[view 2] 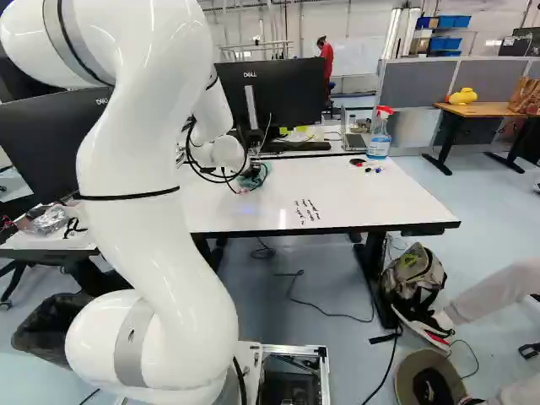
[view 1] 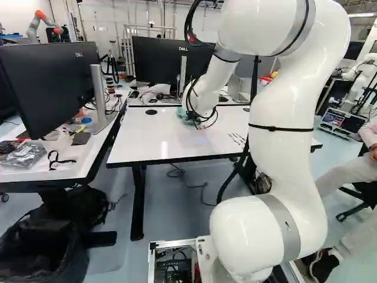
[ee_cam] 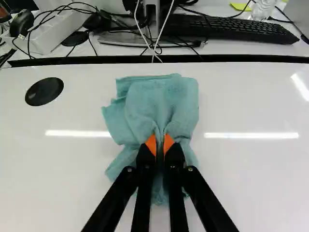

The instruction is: Clean the table with the green towel

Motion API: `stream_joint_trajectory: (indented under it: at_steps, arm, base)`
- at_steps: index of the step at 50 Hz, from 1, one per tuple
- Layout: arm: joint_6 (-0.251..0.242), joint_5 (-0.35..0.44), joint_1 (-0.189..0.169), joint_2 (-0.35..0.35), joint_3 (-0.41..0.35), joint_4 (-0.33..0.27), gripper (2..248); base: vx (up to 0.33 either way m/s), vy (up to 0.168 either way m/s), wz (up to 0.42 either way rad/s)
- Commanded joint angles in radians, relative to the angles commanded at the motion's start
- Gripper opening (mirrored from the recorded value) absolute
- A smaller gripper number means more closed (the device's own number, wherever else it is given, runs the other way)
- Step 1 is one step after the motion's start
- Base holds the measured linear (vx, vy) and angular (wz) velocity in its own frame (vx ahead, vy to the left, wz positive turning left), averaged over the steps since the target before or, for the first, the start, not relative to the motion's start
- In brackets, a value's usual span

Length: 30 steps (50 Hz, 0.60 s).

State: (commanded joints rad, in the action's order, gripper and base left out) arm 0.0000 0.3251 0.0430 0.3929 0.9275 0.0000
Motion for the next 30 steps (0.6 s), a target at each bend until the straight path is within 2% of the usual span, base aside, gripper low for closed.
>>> stream_joint_trajectory:
  at_steps: [14, 30]
  arm:
    - [0.0, 0.0, 0.005, -0.03, -0.007, 0.0, 37]
    - [0.0, 0.0, 0.045, -0.069, -0.014, 0.0, 37]
  base:
    - [0.0, 0.0, 0.0]
    - [0.0, 0.0, 0.0]
